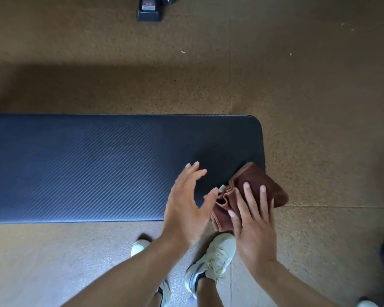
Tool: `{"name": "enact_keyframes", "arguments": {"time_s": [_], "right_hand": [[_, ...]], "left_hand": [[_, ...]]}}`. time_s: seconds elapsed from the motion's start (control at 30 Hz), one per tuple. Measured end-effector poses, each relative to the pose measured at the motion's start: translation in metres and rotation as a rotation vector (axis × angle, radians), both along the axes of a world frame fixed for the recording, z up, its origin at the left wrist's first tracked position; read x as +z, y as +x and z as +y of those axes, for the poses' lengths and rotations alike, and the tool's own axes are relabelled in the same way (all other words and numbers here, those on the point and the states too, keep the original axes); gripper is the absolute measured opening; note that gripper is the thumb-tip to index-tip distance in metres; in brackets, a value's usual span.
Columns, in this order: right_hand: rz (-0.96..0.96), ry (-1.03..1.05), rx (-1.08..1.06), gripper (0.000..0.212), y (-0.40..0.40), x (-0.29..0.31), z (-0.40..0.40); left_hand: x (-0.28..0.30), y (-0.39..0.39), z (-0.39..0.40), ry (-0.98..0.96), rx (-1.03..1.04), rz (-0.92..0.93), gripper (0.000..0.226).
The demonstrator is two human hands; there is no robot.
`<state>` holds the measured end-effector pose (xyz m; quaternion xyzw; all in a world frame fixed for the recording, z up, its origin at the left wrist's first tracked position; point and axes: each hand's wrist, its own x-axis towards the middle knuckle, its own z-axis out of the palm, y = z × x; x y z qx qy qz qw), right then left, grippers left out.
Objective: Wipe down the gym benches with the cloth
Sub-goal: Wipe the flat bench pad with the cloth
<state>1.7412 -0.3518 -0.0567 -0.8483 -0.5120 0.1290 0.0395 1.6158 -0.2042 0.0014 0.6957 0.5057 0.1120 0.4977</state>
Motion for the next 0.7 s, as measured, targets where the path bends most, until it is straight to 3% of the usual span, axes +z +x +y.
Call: {"name": "enact_keyframes", "arguments": {"time_s": [0.13,0.3,0.5,0.7], "right_hand": [[-0.051,-0.014,0.368,0.052,0.007,0.008,0.028],[-0.021,-0.074,0.679,0.055,-0.033,0.017,0.096],[-0.003,-0.150,0.776,0.078,-0.095,0.015,0.146],[-0.046,-0.085,0.825,0.065,-0.154,0.013,0.210]], "left_hand": [[-0.002,-0.014,0.007,0.026,0.055,0.013,0.048],[0.000,-0.046,0.021,0.080,0.209,0.019,0.049],[-0.008,-0.107,0.049,0.094,0.432,-0.017,0.049],[-0.024,-0.187,0.074,0.175,0.425,-0.050,0.045]]}}
